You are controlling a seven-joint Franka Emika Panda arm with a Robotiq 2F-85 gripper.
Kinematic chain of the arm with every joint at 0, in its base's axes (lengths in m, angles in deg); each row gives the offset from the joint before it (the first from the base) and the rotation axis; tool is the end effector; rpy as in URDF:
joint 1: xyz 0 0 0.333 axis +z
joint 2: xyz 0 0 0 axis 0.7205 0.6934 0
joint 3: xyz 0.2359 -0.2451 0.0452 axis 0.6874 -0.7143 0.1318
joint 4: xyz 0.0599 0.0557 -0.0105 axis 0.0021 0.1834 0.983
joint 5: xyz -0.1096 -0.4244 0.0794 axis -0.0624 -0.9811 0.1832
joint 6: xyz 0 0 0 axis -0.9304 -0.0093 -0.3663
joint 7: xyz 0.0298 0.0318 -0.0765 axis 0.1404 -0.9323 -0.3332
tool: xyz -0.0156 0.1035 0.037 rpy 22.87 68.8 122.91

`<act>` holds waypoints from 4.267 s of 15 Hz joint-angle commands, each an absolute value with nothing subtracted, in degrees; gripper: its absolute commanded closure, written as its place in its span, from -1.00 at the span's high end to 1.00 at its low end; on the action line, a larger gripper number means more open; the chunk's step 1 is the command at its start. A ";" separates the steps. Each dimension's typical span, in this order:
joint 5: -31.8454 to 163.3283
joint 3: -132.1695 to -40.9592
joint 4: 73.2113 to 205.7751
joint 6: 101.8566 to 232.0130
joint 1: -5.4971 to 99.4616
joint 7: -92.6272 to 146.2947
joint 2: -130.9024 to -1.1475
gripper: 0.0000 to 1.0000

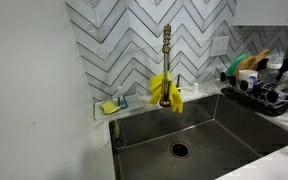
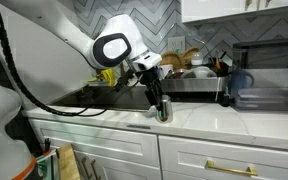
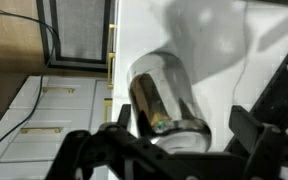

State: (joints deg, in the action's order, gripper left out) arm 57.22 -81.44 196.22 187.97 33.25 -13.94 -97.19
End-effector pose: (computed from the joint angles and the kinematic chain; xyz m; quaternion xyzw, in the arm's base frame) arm 0.4756 -0.0915 0.3659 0.8983 -0.3951 0.1920 0.0042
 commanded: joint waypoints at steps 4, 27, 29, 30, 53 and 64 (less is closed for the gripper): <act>64.24 -82.08 195.15 187.73 34.65 -6.78 -99.07 1.00; 88.30 -97.46 177.86 156.07 33.96 13.09 -96.51 1.00; 91.82 -99.13 175.58 153.23 33.59 14.56 -94.04 1.00; 93.25 -99.83 174.33 151.59 33.32 14.96 -92.54 1.00; 104.41 -99.11 148.93 121.33 28.91 7.16 -63.07 1.00; 110.28 -98.94 142.87 111.69 27.53 1.72 -56.00 1.00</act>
State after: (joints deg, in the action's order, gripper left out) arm 108.34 -99.64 145.44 114.61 28.60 3.63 -58.38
